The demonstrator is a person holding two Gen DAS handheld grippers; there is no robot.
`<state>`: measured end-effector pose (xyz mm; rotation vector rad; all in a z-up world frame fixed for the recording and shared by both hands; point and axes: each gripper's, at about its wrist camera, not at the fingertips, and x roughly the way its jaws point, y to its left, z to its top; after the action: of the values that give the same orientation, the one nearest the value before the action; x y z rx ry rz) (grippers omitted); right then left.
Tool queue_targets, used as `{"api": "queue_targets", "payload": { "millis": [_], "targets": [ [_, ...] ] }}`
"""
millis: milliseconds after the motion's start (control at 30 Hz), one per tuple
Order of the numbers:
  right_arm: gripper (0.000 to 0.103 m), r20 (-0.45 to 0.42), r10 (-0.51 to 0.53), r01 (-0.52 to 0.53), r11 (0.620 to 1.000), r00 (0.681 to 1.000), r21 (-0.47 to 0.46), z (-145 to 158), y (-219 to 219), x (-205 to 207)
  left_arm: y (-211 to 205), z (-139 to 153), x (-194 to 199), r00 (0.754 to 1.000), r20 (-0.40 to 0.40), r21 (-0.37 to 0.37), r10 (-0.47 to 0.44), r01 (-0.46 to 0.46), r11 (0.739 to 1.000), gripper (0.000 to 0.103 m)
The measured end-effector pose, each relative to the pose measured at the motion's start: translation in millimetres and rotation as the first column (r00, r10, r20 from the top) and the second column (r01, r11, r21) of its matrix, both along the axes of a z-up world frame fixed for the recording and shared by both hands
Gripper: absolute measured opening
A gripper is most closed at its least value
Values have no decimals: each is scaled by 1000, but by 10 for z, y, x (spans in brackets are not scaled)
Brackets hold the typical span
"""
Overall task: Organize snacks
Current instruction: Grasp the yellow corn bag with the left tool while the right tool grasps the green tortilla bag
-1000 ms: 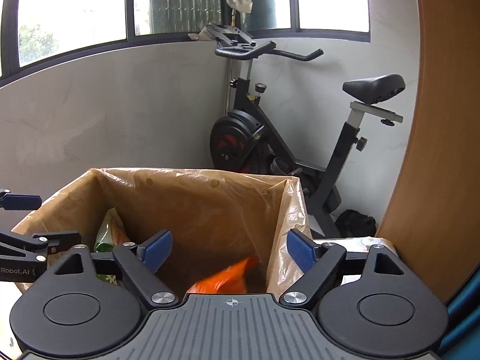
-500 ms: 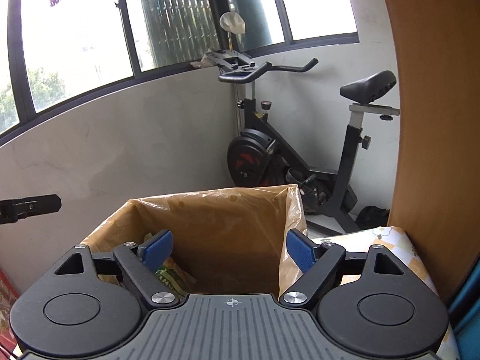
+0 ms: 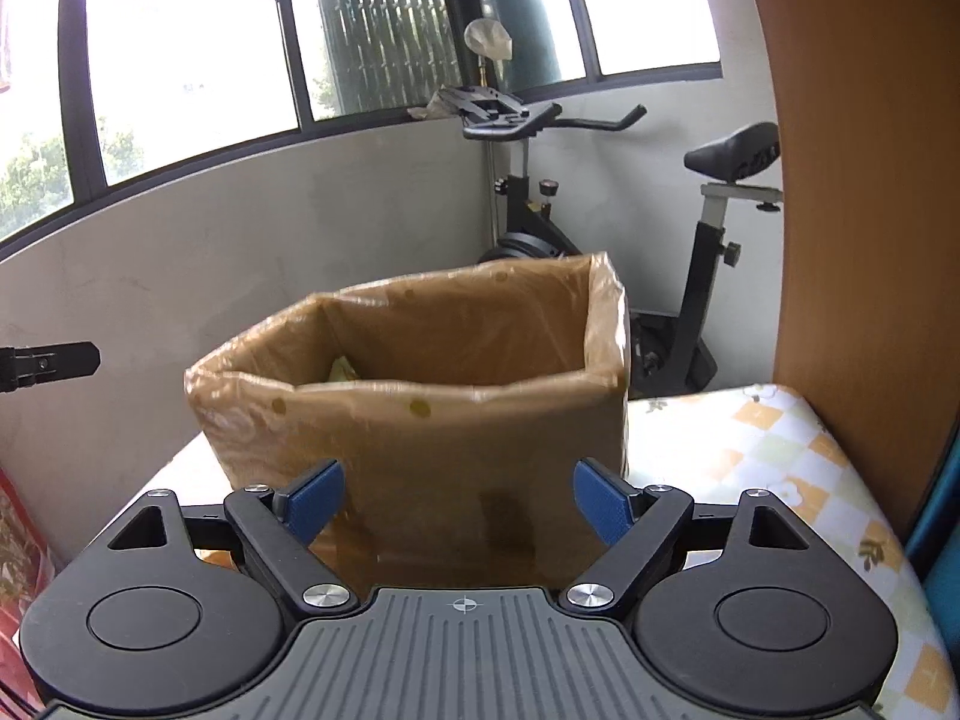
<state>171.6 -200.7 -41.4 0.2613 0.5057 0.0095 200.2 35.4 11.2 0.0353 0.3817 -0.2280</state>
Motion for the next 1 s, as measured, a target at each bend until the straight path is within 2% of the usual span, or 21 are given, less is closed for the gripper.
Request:
{"api": "queue_targets", "payload": {
  "millis": [67,200,333,533,633,700,800,1000],
  "targets": [
    [82,-41,0,-1,1000,999,-13,-164,71,-60,19,-105,-21,1000,-26,-9,-9,9,1000,84],
    [90,-136,-4,1,1000,991,-22,-466,199,-131,77,-318,8,996,-88,-35,-12,9,999,85],
    [90,-232,-3,-3,1000,973,-26,-765,328,-143,137,-529,80,988,-153,-62,-13,4,998,85],
    [90,-322,11,-10,1000,947,3,-1107,430,-159,199,-804,221,972,-235,-116,-24,-3,993,85],
    [96,-337,11,0,999,941,32,-1204,423,-156,181,-977,248,963,-268,-127,-37,3,992,85],
    [99,-323,3,3,1000,947,18,-1240,442,-175,159,-1087,290,956,-290,-124,-38,1,992,85],
    [99,-297,8,-9,1000,955,-2,-1259,473,-205,136,-1259,366,943,-330,-126,-33,-9,992,85],
    [98,-263,16,-19,1000,965,-7,-1273,484,-246,146,-1485,392,931,-361,-174,-49,-16,985,94]
  ]
}}
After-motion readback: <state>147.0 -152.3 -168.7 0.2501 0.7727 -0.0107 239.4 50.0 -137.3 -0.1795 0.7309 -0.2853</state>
